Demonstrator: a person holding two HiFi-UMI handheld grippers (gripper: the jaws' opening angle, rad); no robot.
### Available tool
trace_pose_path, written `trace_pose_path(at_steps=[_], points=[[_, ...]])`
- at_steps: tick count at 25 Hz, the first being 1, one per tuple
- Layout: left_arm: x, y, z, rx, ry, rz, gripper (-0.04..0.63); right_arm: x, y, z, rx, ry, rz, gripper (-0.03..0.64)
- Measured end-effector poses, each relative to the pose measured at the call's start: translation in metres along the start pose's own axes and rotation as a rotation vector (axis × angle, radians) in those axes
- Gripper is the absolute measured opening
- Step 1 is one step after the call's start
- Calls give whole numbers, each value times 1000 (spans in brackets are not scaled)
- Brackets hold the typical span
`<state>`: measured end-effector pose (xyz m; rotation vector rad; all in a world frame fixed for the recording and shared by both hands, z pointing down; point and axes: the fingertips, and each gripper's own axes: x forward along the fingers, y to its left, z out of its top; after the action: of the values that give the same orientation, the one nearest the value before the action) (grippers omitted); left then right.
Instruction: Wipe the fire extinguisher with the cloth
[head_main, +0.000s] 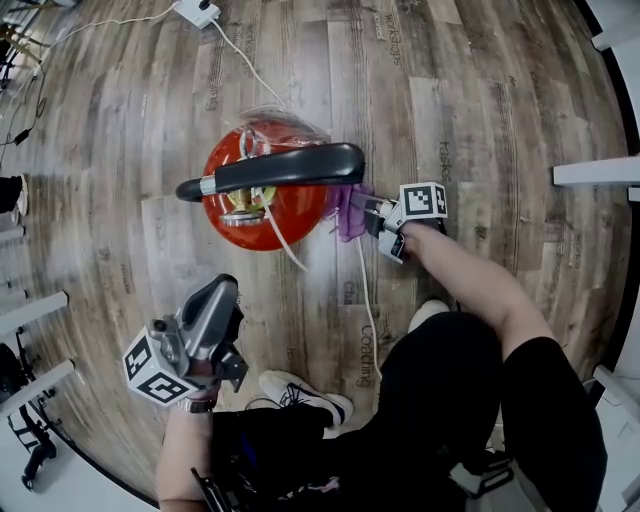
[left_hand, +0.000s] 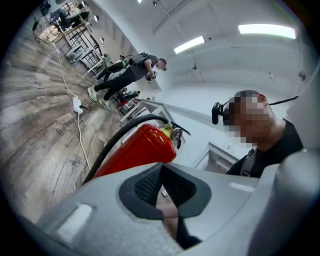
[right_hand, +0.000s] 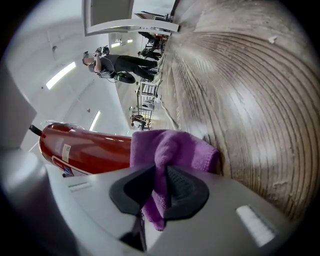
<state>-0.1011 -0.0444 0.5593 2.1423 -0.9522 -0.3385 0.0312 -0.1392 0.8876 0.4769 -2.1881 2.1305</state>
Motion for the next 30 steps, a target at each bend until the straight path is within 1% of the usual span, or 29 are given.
trace_pose_path(at_steps=[3, 5, 11, 14, 17, 19, 21, 23, 25, 27, 28, 30], points=[[2, 0, -2, 0, 3, -3, -3, -2, 7, 1, -3, 4, 20, 54], [4, 0, -3, 3, 6, -12, -3, -5, 27, 4, -25, 11, 68, 54], [10, -7, 3, -5, 1, -55, -3, -33, 145, 31, -193, 77, 334, 54], [13, -15, 7, -2, 4, -80, -3, -58, 198, 48, -268, 135, 428, 55], [12, -23, 15, 12, -7, -101, -3, -88, 248, 79, -360, 202, 500, 55], [11, -28, 19, 20, -15, -112, -3, -105, 285, 99, -427, 267, 524, 55], [9, -32, 23, 29, -23, -123, -3, -115, 331, 114, -513, 356, 546, 55], [9, -34, 27, 37, -34, -131, -3, -111, 378, 117, -617, 475, 566, 55], [9, -34, 30, 42, -39, -133, -3, -93, 415, 110, -731, 612, 560, 55], [9, -34, 30, 43, -41, -132, -3, -64, 432, 100, -808, 728, 517, 55], [9, -35, 30, 44, -42, -132, -3, -48, 435, 95, -825, 776, 491, 54], [8, -35, 30, 46, -45, -131, -3, -20, 431, 87, -822, 855, 441, 54]])
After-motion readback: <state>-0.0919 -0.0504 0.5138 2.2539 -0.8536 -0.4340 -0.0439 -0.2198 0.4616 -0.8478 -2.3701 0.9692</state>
